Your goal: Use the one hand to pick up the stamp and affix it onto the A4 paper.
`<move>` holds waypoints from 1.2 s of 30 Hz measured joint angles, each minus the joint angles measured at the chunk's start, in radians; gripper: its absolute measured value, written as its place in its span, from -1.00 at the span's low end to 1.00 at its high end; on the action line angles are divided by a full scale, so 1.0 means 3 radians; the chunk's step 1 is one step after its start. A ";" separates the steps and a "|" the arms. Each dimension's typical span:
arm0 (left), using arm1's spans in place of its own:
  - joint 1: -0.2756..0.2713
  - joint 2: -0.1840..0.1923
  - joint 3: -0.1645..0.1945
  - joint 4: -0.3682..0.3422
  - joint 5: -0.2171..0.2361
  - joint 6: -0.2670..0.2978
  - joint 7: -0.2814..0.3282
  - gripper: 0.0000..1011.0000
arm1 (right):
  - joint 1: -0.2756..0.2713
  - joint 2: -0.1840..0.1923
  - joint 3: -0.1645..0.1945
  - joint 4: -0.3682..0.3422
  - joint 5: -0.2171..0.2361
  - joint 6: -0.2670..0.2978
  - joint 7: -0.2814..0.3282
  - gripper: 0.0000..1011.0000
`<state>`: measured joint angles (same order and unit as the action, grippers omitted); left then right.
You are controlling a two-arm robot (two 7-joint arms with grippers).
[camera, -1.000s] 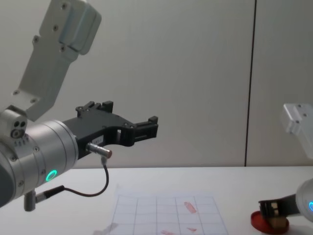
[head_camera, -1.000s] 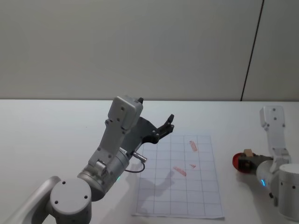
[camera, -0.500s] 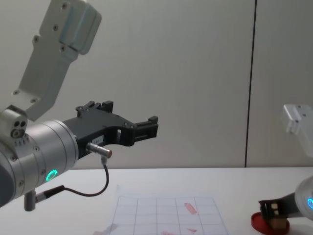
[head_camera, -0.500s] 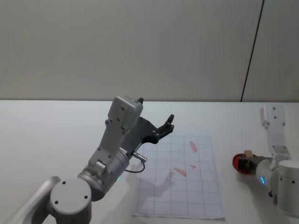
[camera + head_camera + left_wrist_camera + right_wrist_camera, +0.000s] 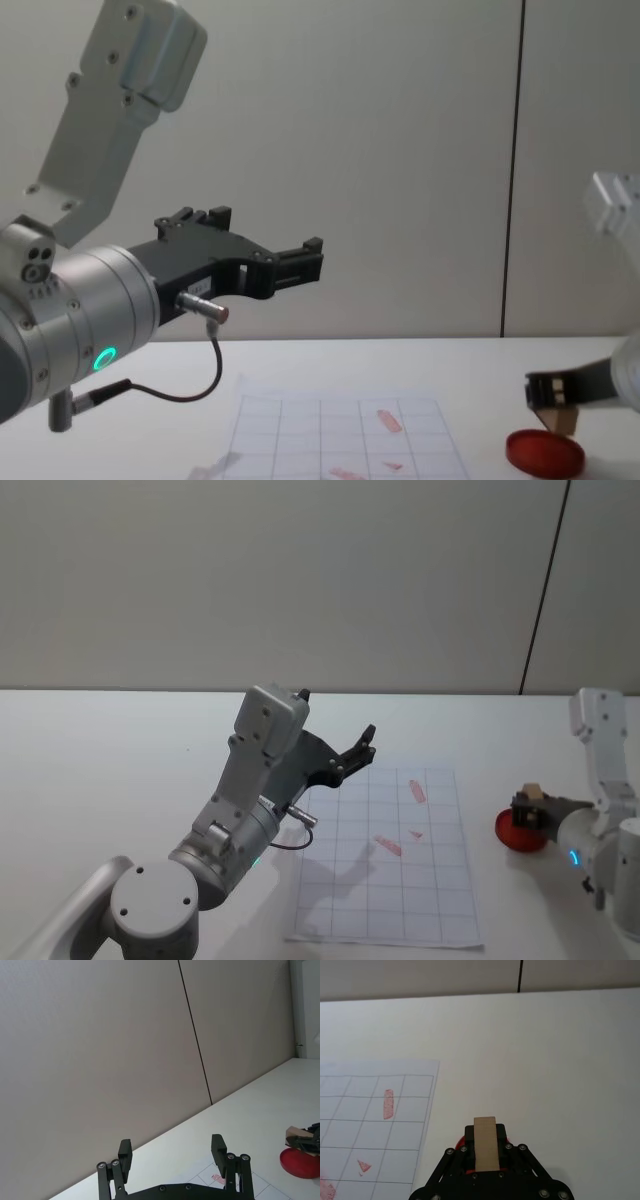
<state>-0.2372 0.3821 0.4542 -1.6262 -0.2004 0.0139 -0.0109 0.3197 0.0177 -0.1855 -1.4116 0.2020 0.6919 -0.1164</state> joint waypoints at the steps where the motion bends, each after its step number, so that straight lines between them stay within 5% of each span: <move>1: 0.0000 0.0000 0.0000 0.0000 0.0000 0.0000 0.0000 0.98 | -0.0017 0.0014 0.0001 -0.0039 -0.0014 -0.0036 0.0045 -0.56; 14: 0.0000 0.0000 0.0000 0.0000 0.0000 0.0000 0.0000 0.98 | -0.0115 0.0134 -0.0027 -0.0231 -0.0234 -0.0400 0.0598 -0.56; 22: 0.0000 0.0000 0.0000 0.0000 0.0000 0.0000 0.0000 0.98 | -0.0067 0.0135 -0.0097 -0.0149 -0.0420 -0.0609 0.0909 -0.56; 36: 0.0000 0.0000 0.0000 0.0000 0.0000 0.0000 0.0000 0.98 | 0.0208 -0.0007 -0.0176 0.0246 -0.0553 -0.0694 0.0959 -0.56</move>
<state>-0.2372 0.3821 0.4542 -1.6262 -0.2004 0.0139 -0.0109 0.3820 0.0156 -0.2383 -1.3378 0.0361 0.4837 0.1713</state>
